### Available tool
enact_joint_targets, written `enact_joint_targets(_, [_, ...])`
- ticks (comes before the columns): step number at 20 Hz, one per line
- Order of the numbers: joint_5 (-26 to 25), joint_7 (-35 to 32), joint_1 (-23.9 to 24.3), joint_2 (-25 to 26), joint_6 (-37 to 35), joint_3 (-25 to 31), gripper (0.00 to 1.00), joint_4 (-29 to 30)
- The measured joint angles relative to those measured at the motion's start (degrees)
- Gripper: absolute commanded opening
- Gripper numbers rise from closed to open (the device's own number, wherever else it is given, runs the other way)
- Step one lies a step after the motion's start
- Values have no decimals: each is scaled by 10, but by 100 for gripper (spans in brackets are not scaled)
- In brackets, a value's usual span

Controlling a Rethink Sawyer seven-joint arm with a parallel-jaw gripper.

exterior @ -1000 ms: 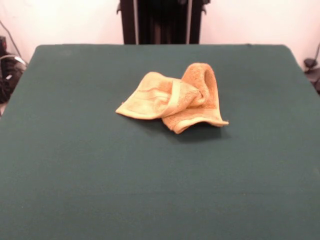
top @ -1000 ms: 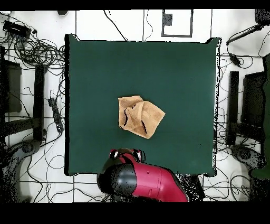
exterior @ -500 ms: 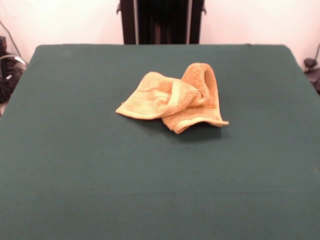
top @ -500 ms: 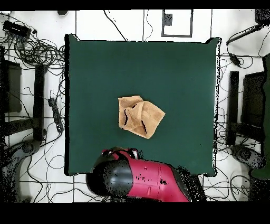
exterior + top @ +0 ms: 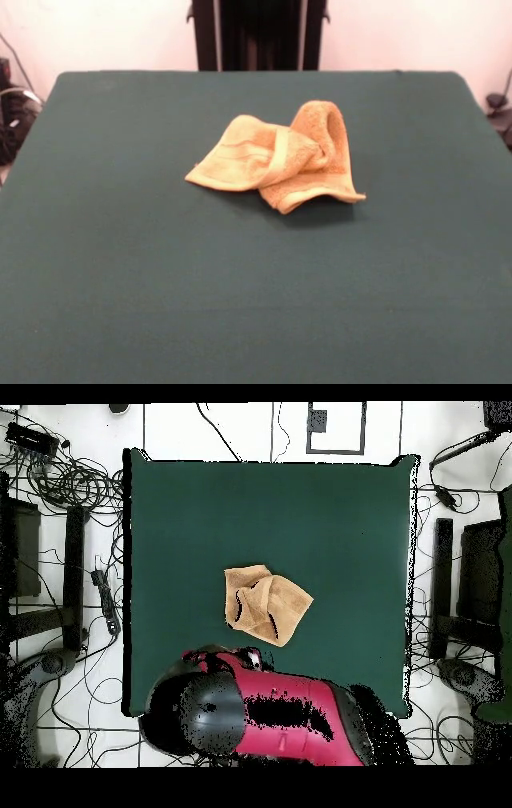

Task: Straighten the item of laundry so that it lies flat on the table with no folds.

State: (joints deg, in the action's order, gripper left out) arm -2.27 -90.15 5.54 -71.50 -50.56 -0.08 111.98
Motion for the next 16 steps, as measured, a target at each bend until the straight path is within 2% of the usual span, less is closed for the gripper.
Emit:
enact_joint_targets(9, [0,0,-44,56,106,-1,100,3])
enact_joint_targets(16, [4,-1,-53,110,170,-4,100,8])
